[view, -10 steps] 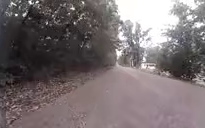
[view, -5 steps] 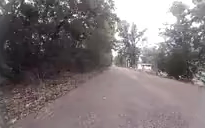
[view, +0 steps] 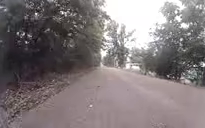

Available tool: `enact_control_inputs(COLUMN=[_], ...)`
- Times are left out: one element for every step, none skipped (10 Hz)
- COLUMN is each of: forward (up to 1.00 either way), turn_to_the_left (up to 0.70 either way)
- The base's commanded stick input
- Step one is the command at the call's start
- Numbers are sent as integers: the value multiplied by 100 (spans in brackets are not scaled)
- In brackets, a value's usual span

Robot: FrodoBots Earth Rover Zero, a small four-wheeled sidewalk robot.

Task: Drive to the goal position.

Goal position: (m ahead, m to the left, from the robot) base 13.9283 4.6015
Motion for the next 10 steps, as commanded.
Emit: enact_control_inputs(forward=[70,70,70,70,70,70,70,70,70,70], turn_to_the_left=[0,0,0,0,0,0,0,0,0,0])
